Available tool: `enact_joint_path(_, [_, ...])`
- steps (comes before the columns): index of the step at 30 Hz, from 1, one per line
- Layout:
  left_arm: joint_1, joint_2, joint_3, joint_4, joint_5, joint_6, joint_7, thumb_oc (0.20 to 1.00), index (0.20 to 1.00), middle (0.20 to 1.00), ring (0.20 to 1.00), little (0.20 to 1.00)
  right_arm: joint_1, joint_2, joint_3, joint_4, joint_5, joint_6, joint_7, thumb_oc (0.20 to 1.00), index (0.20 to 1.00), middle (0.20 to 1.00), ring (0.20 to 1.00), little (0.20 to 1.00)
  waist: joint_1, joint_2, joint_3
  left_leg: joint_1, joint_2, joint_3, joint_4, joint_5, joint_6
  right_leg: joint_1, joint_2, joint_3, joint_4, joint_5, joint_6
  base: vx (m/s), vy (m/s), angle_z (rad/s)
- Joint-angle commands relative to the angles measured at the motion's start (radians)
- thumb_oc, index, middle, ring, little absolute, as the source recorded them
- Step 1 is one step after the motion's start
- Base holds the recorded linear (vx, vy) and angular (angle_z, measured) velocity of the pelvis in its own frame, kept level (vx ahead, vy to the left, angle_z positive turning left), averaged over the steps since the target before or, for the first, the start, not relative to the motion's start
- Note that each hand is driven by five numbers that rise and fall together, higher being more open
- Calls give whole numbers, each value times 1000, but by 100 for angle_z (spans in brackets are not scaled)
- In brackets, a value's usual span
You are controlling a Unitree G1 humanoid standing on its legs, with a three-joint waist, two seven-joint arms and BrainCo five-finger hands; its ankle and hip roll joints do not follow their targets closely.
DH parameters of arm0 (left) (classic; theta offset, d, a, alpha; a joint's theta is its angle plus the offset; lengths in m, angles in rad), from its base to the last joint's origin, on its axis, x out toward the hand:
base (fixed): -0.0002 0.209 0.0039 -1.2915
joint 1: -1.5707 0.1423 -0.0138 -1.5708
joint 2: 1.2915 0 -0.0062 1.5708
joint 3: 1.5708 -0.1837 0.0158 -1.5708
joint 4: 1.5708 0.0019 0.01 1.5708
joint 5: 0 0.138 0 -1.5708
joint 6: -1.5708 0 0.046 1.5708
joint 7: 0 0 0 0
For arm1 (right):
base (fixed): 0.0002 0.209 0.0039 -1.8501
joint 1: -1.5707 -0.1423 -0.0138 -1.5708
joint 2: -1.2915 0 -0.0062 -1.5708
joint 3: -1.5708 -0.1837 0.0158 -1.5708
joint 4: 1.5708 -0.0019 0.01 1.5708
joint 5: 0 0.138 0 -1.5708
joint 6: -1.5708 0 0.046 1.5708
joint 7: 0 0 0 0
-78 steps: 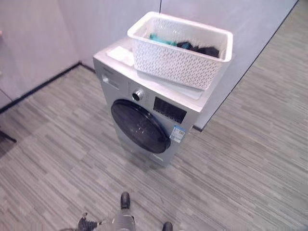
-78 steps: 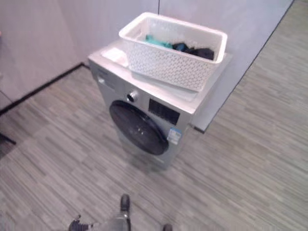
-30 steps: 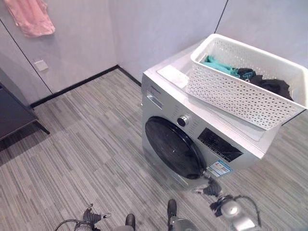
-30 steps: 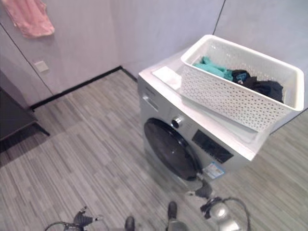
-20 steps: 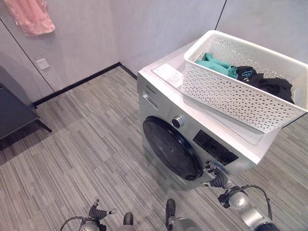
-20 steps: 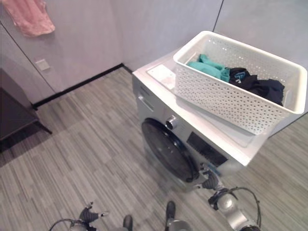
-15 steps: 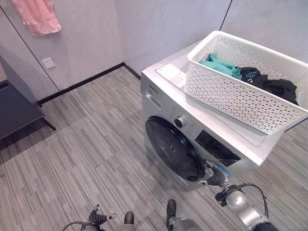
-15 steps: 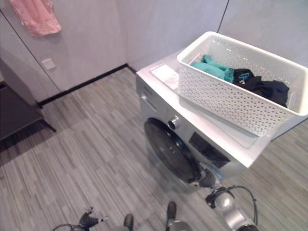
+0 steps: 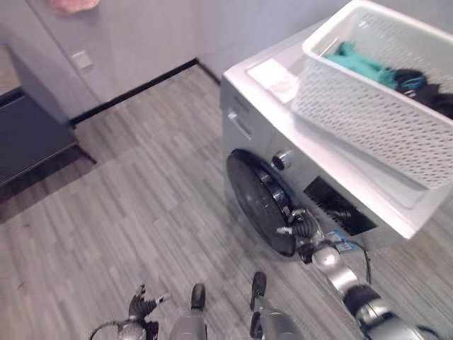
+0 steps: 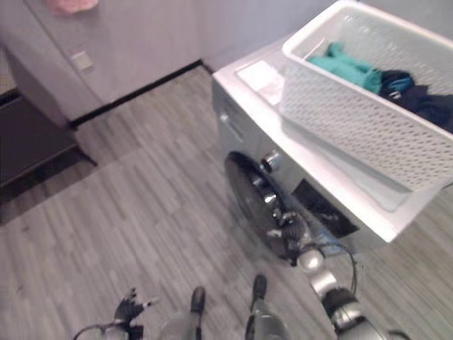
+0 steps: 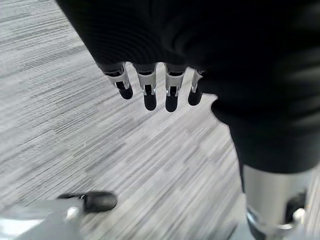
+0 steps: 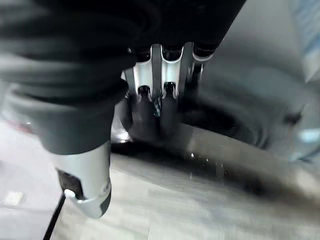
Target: Grab the laundry basket,head to the washer,open it,put in the laundry and shut it.
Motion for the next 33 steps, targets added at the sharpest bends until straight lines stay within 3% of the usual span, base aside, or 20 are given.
enact_joint_path(1, [-67, 9, -88, 20, -40, -28, 21, 1000, 1000, 1000, 1000, 1000, -122, 115, 83, 65, 28, 42, -3, 1000, 1000, 1000, 1000, 1000, 76, 63, 66, -15, -45, 21, -14, 17, 49, 74, -69, 39, 10, -147, 51, -42, 22, 25])
enact_joint_path(6, [-99, -1, -125, 101, -23, -11, 51, 1000, 1000, 1000, 1000, 1000, -145, 277, 217, 30, 95, 37, 18, 1000, 1000, 1000, 1000, 1000, 97, 54, 81, -27, -42, 20, -18, 23, 47, 68, -69, 39, 10, -145, 51, -21, 24, 10])
enact_joint_path(13, [-83, 28, -160, 11, -1, -23, 46, 1000, 1000, 1000, 1000, 1000, -117, 333, 306, -6, 120, 31, 59, 1000, 1000, 1000, 1000, 1000, 108, 31, 73, -3, -41, 17, -17, 13, 50, 100, -75, 29, 10, -152, 53, 8, 7, 19])
enact_joint_path(14, [-60, 95, -187, -149, 30, -34, -8, 1000, 1000, 1000, 1000, 1000, -90, 318, 308, -17, 115, 33, 78, 1000, 1000, 1000, 1000, 1000, 106, 24, 62, 15, -44, 16, -20, 7, 53, 117, -81, 22, 10, -151, 57, 51, 28, 69])
enact_joint_path(17, [-56, 233, -207, -356, 82, -42, -91, 1000, 1000, 1000, 1000, 1000, -27, 276, 280, -23, 89, 44, 108, 1000, 1000, 1000, 1000, 1000, 88, 15, 46, 49, -42, 32, -26, -8, 57, 140, -84, 24, 10, -150, 64, 58, 45, 25])
enact_joint_path(20, [-172, 355, -281, -423, 132, -43, -201, 1000, 1000, 1000, 1000, 1000, 66, 214, 226, -21, 67, 58, 138, 1000, 1000, 1000, 1000, 1000, 37, -3, 26, 81, -35, 66, -26, -30, 55, 154, -81, 40, 10, -144, 73, 60, 55, -32])
enact_joint_path(21, [-174, 355, -282, -423, 132, -43, -201, 1000, 1000, 1000, 1000, 1000, 66, 213, 224, -22, 67, 58, 138, 1000, 1000, 1000, 1000, 1000, 38, -4, 26, 78, -37, 66, -26, -27, 56, 151, -83, 40, 10, -142, 73, 62, 103, 14])
enact_joint_path(22, [-373, 500, -423, -385, 233, -33, -287, 1000, 1000, 1000, 1000, 1000, 146, 125, 186, -69, 48, 59, 170, 1000, 1000, 1000, 1000, 1000, -24, -30, 11, 93, -26, 112, -26, -45, 52, 145, -77, 68, 10, -133, 83, 34, 77, -6])
enact_joint_path(23, [-377, 500, -426, -383, 233, -33, -287, 1000, 1000, 1000, 1000, 1000, 146, 125, 184, -71, 47, 60, 171, 1000, 1000, 1000, 1000, 1000, -22, -31, 10, 89, -27, 112, -26, -42, 53, 141, -79, 68, 10, -130, 83, 42, 89, -29])
enact_joint_path(26, [-615, 534, -563, -184, 336, -7, -322, 1000, 1000, 1000, 1000, 1000, 202, 25, 108, -131, 41, 62, 174, 1000, 1000, 1000, 1000, 1000, -85, -65, 13, 80, -12, 159, -26, -43, 50, 105, -68, 105, 10, -110, 98, -18, 24, -38])
enact_joint_path(28, [-697, 535, -596, -66, 363, 8, -347, 1000, 1000, 1000, 1000, 1000, 268, -51, 25, -193, 48, 64, 171, 1000, 1000, 1000, 1000, 1000, -117, -87, 21, 80, -2, 180, -26, -45, 46, 92, -61, 109, 14, -105, 102, 0, -4, -68])
enact_joint_path(33, [-735, 567, -621, 7, 284, 33, -453, 1000, 1000, 1000, 1000, 1000, 356, -149, -85, -249, 53, 75, 171, 1000, 1000, 1000, 1000, 1000, -164, -111, 51, 95, 27, 215, 6, -54, 49, 35, -51, 155, 153, -145, 97, 2, -45, -44])
